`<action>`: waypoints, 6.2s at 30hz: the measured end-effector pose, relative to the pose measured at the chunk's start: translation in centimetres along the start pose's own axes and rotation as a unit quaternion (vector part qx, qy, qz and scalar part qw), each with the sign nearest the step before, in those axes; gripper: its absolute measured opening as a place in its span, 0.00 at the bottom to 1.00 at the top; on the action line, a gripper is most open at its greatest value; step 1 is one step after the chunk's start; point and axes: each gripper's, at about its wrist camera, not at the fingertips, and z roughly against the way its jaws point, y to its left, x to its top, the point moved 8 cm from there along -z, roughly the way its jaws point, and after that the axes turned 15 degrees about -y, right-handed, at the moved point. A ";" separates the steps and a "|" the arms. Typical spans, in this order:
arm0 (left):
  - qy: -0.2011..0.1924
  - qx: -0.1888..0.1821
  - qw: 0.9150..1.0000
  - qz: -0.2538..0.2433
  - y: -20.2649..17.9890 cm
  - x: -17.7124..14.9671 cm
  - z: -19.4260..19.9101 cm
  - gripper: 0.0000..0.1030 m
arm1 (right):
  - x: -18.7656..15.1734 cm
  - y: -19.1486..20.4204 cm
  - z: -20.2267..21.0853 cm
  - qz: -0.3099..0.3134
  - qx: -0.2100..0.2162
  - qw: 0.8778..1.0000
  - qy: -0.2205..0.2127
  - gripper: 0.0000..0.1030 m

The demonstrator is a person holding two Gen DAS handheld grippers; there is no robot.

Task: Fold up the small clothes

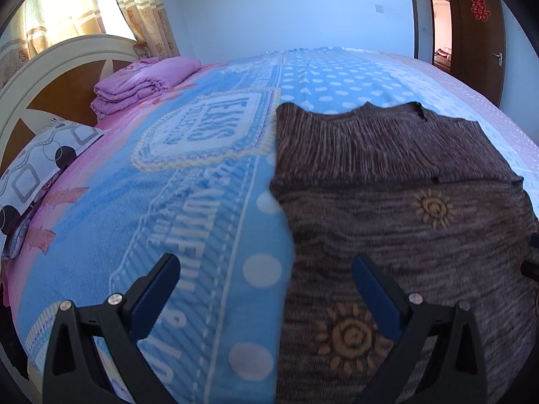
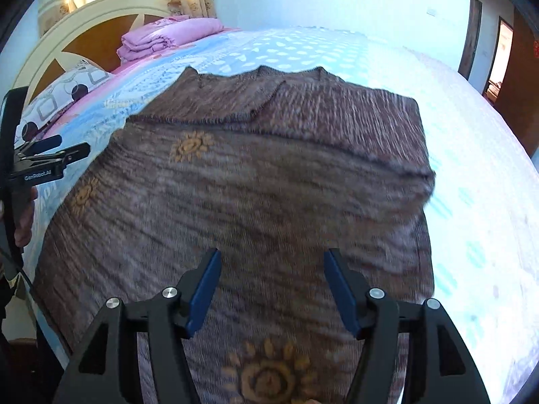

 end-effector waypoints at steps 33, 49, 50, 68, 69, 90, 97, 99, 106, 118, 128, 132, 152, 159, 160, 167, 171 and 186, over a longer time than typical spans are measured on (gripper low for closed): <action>0.073 -0.129 0.989 0.011 -2.1 -11.5 10.8 0.33 | -9.0 -3.0 10.4 -0.050 -0.076 0.996 0.011 0.67; 0.045 -0.147 0.988 0.021 -1.2 -9.9 12.7 0.06 | -13.0 -2.4 12.7 -0.108 -0.039 0.993 0.034 0.65; 0.048 -0.143 0.988 0.021 -1.2 -10.2 12.4 0.08 | -13.0 -2.5 12.7 -0.106 -0.045 0.993 0.034 0.61; 0.077 -0.160 0.984 0.020 -1.9 -11.9 12.9 0.08 | -10.4 -3.2 16.5 -0.169 0.015 0.984 -0.048 0.05; 0.072 -0.163 0.984 0.024 -1.6 -11.5 13.4 0.08 | -9.9 -3.1 17.5 -0.167 0.019 0.984 -0.061 0.04; -0.031 -0.157 0.987 0.028 0.6 -4.5 15.3 0.08 | -5.8 -5.1 20.1 -0.249 0.080 0.956 -0.132 0.04; -0.058 -0.153 0.986 0.034 0.6 -0.9 13.9 0.08 | -1.8 -6.2 20.4 -0.241 0.075 0.955 -0.159 0.04; -0.068 -0.148 0.986 0.037 0.6 0.3 13.3 0.08 | -0.2 -6.5 20.3 -0.234 0.074 0.955 -0.168 0.04; -0.090 -0.140 0.985 0.044 0.8 3.7 11.2 0.08 | 4.5 -7.7 19.0 -0.225 0.073 0.953 -0.190 0.04; -0.108 -0.126 0.984 0.063 0.9 9.9 5.1 0.08 | 11.9 -10.3 13.8 -0.217 0.065 0.954 -0.198 0.04; -0.095 -0.118 0.987 0.048 0.0 13.1 -0.8 0.08 | 15.3 -13.1 7.5 -0.218 0.040 0.959 -0.174 0.04; -0.081 -0.110 0.990 0.031 -0.7 13.4 -4.2 0.08 | 15.7 -14.4 3.2 -0.224 0.029 0.963 -0.145 0.04; -0.091 -0.056 0.985 -0.137 -1.6 7.1 -9.1 0.88 | 11.1 -14.2 -9.4 0.012 -0.114 0.993 -0.032 0.73; -0.063 -0.017 0.987 -0.150 -1.1 7.4 -13.1 0.89 | 13.1 -15.4 -13.1 0.048 -0.140 0.989 -0.008 0.73; -0.068 -0.003 0.986 -0.149 -0.9 8.2 -13.7 0.89 | 13.8 -15.9 -13.4 0.044 -0.144 0.989 -0.009 0.73; -0.070 0.048 0.990 -0.116 0.1 13.5 -18.0 0.94 | 17.9 -21.0 -13.0 -0.021 -0.223 0.974 -0.035 0.73; -0.070 0.037 0.990 -0.117 0.3 14.2 -17.4 1.00 | 16.4 -21.4 -12.5 -0.025 -0.215 0.976 -0.027 0.73; 0.081 -0.063 0.994 0.041 -0.4 12.5 -22.4 1.00 | 12.9 -17.2 -10.6 -0.025 -0.145 0.988 -0.045 0.73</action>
